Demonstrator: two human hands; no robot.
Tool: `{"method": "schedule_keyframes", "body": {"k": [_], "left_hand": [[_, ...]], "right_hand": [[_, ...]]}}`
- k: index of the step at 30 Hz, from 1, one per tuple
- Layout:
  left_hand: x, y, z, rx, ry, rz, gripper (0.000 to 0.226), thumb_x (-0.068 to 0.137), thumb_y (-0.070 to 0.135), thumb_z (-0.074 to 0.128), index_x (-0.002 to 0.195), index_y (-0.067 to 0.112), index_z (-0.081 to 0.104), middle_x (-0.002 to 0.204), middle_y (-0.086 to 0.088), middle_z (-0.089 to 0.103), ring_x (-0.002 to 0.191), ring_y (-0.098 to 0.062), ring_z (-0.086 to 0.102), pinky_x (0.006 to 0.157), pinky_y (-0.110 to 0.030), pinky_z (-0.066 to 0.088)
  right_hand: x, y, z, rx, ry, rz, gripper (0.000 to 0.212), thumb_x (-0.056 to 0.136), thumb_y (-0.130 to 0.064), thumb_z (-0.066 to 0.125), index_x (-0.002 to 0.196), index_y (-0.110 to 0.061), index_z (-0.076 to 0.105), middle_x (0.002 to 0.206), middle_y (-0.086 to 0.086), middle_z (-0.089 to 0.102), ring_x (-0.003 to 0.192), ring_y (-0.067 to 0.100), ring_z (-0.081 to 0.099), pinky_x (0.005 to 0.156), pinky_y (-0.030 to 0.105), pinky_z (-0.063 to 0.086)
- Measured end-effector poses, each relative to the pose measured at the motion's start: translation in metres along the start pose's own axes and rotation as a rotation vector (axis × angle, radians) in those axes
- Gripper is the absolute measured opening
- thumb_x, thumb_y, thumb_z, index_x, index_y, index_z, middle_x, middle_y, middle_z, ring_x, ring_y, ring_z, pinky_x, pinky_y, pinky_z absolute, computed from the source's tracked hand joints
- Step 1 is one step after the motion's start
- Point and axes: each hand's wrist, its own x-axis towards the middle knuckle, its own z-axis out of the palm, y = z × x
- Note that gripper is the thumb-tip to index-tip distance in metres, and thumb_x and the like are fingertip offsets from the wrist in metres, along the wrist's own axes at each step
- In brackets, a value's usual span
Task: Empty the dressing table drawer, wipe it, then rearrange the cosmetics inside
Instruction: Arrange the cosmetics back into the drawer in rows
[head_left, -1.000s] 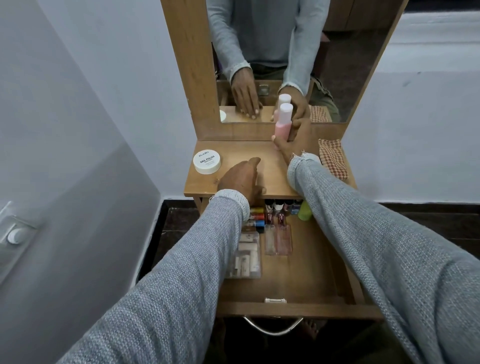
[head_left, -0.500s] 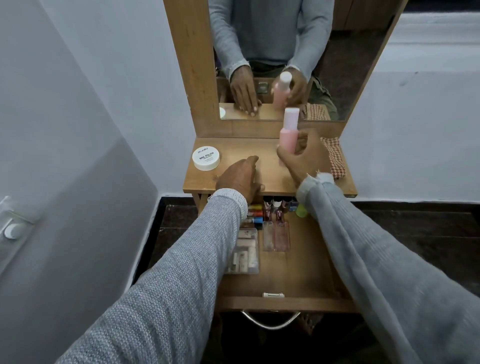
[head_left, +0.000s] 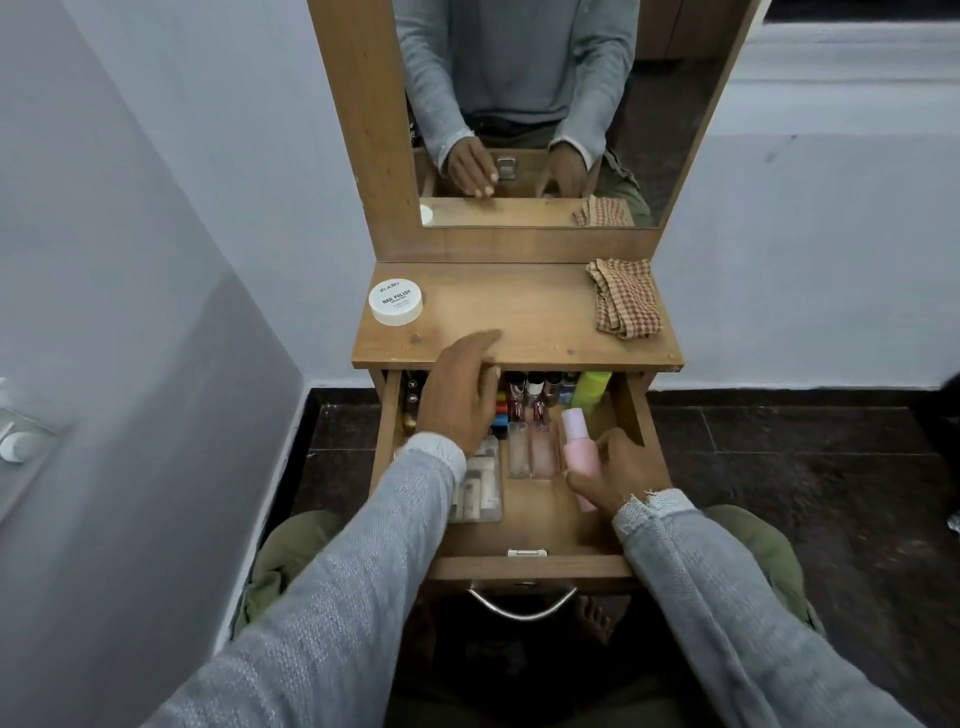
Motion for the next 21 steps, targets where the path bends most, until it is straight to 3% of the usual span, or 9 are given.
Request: {"method": "schedule_keyframes", "body": {"k": [3,9,16,21], "left_hand": [[-0.033,-0.004,0.013,0.073,0.051,0.061,0.031,0.089,0.005,0.059,0.118,0.014,0.062,0.116,-0.002,0.063,0.109,-0.015,0.055,0.096,-0.026,0.044],[-0.047,-0.004,0.029,0.281,-0.269,0.081,0.035,0.084,0.009,0.058,0.118,0.016,0.062,0.114,-0.003,0.060,0.104,-0.023,0.054,0.086,-0.036,0.046],[-0.042,-0.002,0.043,0.474,-0.502,0.153,0.046,0.090,0.019,0.057,0.135,0.020,0.049,0.130,-0.004,0.050,0.119,-0.025,0.045,0.093,-0.038,0.038],[-0.040,0.000,0.048,0.516,-0.557,0.166,0.045,0.091,0.012,0.058,0.136,0.016,0.049,0.138,-0.009,0.046,0.125,-0.028,0.041,0.100,-0.040,0.038]], "right_hand": [[0.004,-0.005,-0.001,-0.041,-0.002,0.014,0.050,0.077,-0.043,0.069,0.109,-0.011,0.049,0.093,0.006,0.061,0.074,0.020,0.053,0.065,0.027,0.042],[0.009,-0.011,0.001,-0.112,-0.030,0.022,0.049,0.082,-0.040,0.062,0.118,-0.012,0.042,0.100,0.011,0.064,0.084,0.029,0.064,0.069,0.031,0.048],[0.012,-0.011,0.009,-0.136,-0.022,0.019,0.036,0.091,-0.044,0.044,0.108,-0.012,0.045,0.092,0.012,0.067,0.081,0.031,0.065,0.077,0.040,0.054],[0.019,-0.009,0.016,-0.050,-0.035,0.041,0.049,0.089,-0.055,0.030,0.100,-0.014,0.054,0.082,0.011,0.069,0.072,0.030,0.067,0.075,0.041,0.056]]}}
